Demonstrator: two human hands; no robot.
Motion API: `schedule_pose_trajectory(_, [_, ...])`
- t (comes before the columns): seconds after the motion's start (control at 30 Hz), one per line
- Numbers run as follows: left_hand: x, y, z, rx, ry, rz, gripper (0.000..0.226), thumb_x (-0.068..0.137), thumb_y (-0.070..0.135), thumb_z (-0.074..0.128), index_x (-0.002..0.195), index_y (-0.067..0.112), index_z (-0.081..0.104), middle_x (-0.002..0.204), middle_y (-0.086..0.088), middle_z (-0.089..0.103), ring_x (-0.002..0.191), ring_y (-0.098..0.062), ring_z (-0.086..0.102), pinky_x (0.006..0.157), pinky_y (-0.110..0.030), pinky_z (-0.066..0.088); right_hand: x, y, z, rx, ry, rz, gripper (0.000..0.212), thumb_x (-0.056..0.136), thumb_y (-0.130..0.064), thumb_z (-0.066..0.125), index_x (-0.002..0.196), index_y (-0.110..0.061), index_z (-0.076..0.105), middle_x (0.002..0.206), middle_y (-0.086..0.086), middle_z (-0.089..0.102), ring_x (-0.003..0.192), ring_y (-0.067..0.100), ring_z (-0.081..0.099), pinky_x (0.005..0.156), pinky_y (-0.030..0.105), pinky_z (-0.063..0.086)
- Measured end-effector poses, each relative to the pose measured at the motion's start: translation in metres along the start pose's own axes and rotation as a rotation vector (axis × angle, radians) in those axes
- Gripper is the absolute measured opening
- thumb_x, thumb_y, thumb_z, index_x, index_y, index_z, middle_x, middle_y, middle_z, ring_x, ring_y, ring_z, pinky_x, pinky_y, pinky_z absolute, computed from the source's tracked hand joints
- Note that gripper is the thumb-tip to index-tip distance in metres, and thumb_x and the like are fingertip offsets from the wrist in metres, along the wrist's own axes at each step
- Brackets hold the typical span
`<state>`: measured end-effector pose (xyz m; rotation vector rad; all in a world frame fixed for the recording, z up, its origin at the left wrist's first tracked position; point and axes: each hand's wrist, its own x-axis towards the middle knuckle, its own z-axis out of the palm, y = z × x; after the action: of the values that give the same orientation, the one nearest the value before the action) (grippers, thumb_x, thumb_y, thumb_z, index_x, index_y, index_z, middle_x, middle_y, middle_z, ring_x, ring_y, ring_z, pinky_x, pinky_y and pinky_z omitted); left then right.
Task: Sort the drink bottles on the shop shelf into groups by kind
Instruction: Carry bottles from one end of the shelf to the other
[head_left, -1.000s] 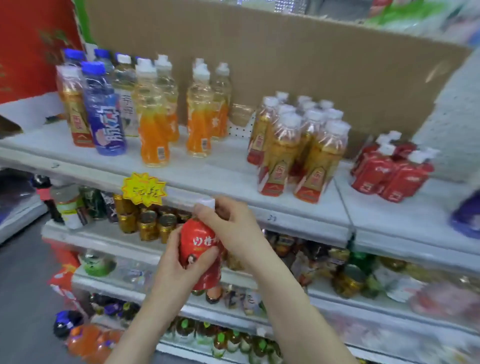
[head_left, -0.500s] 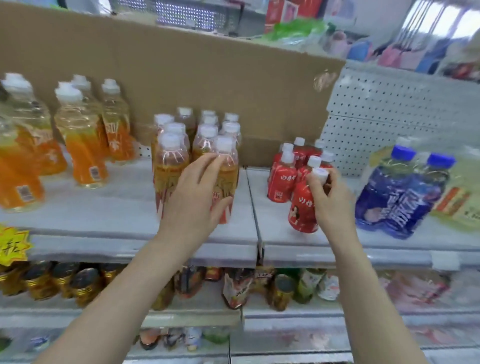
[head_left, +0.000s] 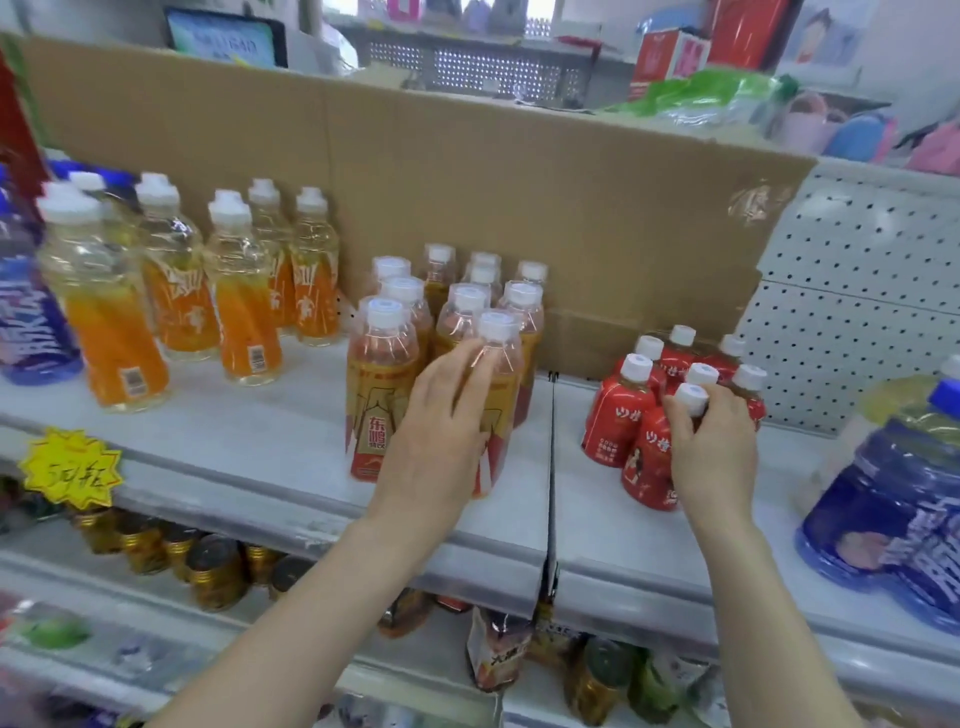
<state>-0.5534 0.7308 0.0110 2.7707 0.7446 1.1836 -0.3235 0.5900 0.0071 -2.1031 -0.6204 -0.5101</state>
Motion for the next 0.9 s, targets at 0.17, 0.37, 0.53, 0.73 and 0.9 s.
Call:
schedule_pose_trajectory(0.17, [-0.007, -0.009, -0.009, -0.025, 0.036, 0.080, 0.084, 0.078, 0.010, 0.078, 0.150, 0.010, 0.036, 0.152, -0.006, 0.035, 0.140, -0.021, 0.037, 0.114, -0.022, 0.024, -0.005, -0.030, -0.001, -0.200, 0.020, -0.047, 0.044, 0.096, -0.014, 0.056, 0.137, -0.001, 0.049, 0.135, 0.031, 0.049, 0.124, 0.049, 0.045, 0.102, 0.057, 0.040])
schedule_pose_trajectory(0.37, [-0.020, -0.065, -0.054, -0.110, 0.167, 0.221, 0.043, 0.091, 0.013, 0.065, 0.134, 0.012, 0.059, 0.135, -0.007, 0.056, 0.125, -0.022, 0.051, 0.102, -0.026, 0.046, -0.015, -0.148, 0.003, -0.014, 0.088, -0.376, 0.043, 0.092, -0.006, 0.062, 0.134, -0.002, 0.054, 0.129, 0.028, 0.052, 0.118, 0.045, 0.048, 0.101, 0.049, 0.038])
schedule_pose_trajectory(0.53, [-0.030, -0.173, -0.109, -0.022, 0.303, 0.151, 0.043, 0.089, 0.010, 0.068, 0.131, 0.011, 0.061, 0.132, -0.009, 0.056, 0.120, -0.026, 0.052, 0.105, -0.025, 0.038, -0.056, -0.269, 0.050, 0.118, 0.072, -0.631, 0.035, 0.093, -0.010, 0.063, 0.128, -0.009, 0.060, 0.122, 0.016, 0.058, 0.111, 0.036, 0.056, 0.095, 0.041, 0.042])
schedule_pose_trajectory(0.73, [-0.023, -0.316, -0.160, -0.064, 0.271, -0.218, 0.076, 0.085, 0.025, 0.074, 0.149, 0.016, 0.033, 0.149, -0.004, 0.035, 0.139, -0.021, 0.033, 0.113, -0.030, 0.029, -0.101, -0.381, 0.173, 0.238, -0.173, -0.551, 0.057, 0.094, -0.019, 0.065, 0.147, -0.013, 0.044, 0.134, 0.011, 0.054, 0.120, 0.030, 0.056, 0.097, 0.040, 0.044])
schedule_pose_trajectory(0.9, [0.005, -0.376, -0.136, -0.295, -0.040, -0.393, 0.108, 0.077, 0.043, 0.079, 0.156, 0.026, 0.009, 0.162, 0.004, 0.018, 0.150, -0.016, 0.017, 0.118, -0.041, 0.027, -0.098, -0.415, 0.244, 0.211, -0.332, -0.294, 0.096, 0.090, -0.044, 0.070, 0.161, -0.025, 0.008, 0.154, 0.011, 0.036, 0.132, 0.034, 0.048, 0.102, 0.043, 0.043])
